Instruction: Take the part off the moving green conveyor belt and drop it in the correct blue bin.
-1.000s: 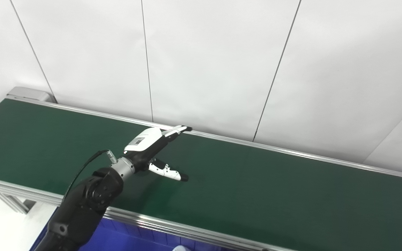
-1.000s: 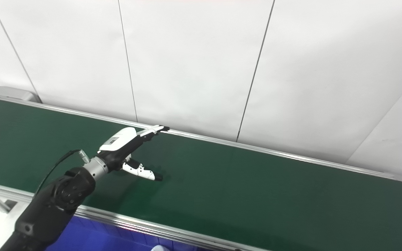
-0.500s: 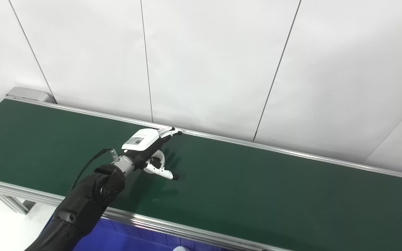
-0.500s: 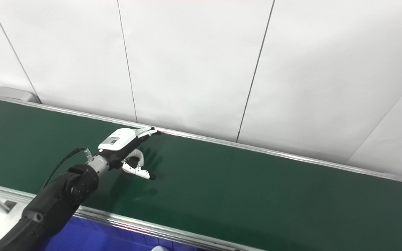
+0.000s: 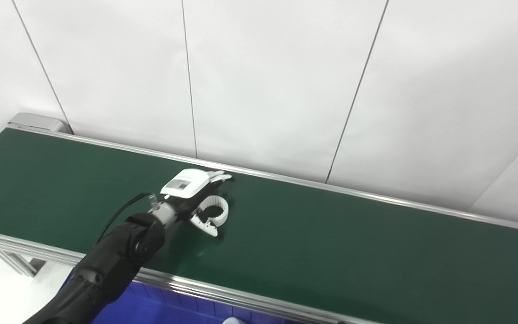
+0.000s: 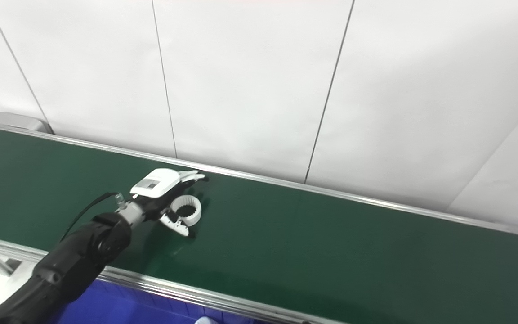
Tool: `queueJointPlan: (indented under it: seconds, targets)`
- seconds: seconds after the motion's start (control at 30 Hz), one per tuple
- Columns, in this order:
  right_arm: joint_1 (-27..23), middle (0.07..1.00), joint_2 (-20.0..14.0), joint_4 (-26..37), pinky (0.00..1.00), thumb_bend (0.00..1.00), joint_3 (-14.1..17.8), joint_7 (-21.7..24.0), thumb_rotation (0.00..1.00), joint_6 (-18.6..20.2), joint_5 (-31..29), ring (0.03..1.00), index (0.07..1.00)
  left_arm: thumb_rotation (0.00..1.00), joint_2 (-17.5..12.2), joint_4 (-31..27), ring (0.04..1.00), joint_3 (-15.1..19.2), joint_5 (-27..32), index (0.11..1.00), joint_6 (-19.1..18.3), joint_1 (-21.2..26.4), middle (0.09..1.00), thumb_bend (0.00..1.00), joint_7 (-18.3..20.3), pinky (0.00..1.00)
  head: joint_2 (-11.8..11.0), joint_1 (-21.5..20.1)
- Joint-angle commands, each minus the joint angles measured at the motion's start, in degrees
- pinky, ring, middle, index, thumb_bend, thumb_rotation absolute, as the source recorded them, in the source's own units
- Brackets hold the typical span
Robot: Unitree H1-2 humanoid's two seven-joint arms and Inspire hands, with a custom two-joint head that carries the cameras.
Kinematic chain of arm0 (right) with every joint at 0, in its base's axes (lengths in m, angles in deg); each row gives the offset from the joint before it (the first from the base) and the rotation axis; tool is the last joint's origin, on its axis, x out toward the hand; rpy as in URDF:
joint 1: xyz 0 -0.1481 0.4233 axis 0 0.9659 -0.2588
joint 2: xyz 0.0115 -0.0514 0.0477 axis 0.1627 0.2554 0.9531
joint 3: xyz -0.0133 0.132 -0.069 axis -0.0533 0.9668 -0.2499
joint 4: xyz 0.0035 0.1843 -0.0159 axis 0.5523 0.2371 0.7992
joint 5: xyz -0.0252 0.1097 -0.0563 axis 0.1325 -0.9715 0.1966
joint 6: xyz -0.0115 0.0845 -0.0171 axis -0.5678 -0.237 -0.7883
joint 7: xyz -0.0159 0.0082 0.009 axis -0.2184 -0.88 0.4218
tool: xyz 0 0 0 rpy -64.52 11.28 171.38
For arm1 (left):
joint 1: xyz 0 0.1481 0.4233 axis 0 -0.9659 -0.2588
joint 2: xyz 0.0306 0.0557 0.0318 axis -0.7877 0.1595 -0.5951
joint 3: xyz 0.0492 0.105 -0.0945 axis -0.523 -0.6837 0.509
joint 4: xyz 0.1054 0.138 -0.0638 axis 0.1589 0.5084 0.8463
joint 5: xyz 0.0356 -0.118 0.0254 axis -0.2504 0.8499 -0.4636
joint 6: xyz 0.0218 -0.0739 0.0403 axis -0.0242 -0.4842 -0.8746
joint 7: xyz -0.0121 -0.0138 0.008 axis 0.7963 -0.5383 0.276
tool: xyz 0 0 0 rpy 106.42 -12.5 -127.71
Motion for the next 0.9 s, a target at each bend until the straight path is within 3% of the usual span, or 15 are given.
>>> queueJointPlan:
  seconds: [0.0, 0.03, 0.1, 0.2, 0.37, 0.5, 0.67, 0.87]
  targets:
    - [0.4, 0.783, -0.2, 1.9, 0.54, 0.81, 0.0, -0.6, 0.39, -3.3, -0.6, 0.709, 0.852, 0.01, -1.5, -0.3, 0.709, 1.8, 2.9, 0.794, -2.7, 0.6, 0.777, 0.63, 2.0, 0.63, 0.1, 0.0]
    - [0.4, 0.784, -0.2, 2.0, 0.54, 0.82, 0.0, -0.5, 0.39, -3.4, -0.8, 0.711, 0.850, 0.00, -1.4, -0.5, 0.542, 2.0, 4.0, 0.747, -2.8, 0.5, 0.590, 0.54, 2.6, 0.46, 0.1, 0.0]
    - [0.5, 0.787, -0.2, 2.2, 0.53, 0.81, 0.0, -0.7, 0.38, -3.4, -0.7, 0.703, 0.849, 0.00, -0.7, 0.0, 0.419, 2.3, 5.5, 0.624, -2.4, 0.2, 0.494, 0.50, 2.0, 0.37, 0.3, 0.0]
    - [0.4, 0.786, -0.5, 2.2, 0.50, 0.80, -0.4, -1.4, 0.38, -3.4, -0.3, 0.685, 0.852, 0.00, 0.8, 1.5, 0.392, 2.7, 7.4, 0.570, 0.6, -0.3, 0.477, 0.49, -1.6, 0.38, 0.4, 0.2]
    - [0.6, 0.785, -0.4, 2.3, 0.51, 0.80, -0.3, -1.6, 0.38, -3.4, 0.0, 0.692, 0.856, 0.00, 3.2, 4.8, 0.395, 3.1, 10.5, 0.556, 6.4, -0.4, 0.484, 0.49, -6.7, 0.42, 0.6, -0.1]
    - [0.4, 0.780, -0.6, 2.4, 0.52, 0.79, -0.9, -2.2, 0.36, -3.4, -0.3, 0.682, 0.857, 0.00, 4.3, 5.5, 0.395, 2.3, 10.0, 0.558, 6.5, 0.0, 0.479, 0.49, -7.8, 0.42, 0.7, 0.0]
    - [0.5, 0.777, -0.4, 2.6, 0.53, 0.79, -1.4, -2.9, 0.37, -3.4, -0.5, 0.678, 0.854, 0.00, 3.3, 3.2, 0.388, 1.0, 8.6, 0.559, 4.7, -0.1, 0.482, 0.49, -6.2, 0.40, 0.8, 0.1]
    - [0.7, 0.779, -0.3, 3.1, 0.50, 0.81, -1.8, -3.2, 0.40, -3.4, -0.5, 0.663, 0.851, 0.00, 2.3, 0.7, 0.386, 1.6, 9.7, 0.555, 5.2, -1.3, 0.481, 0.49, -6.1, 0.39, 1.7, -0.6]
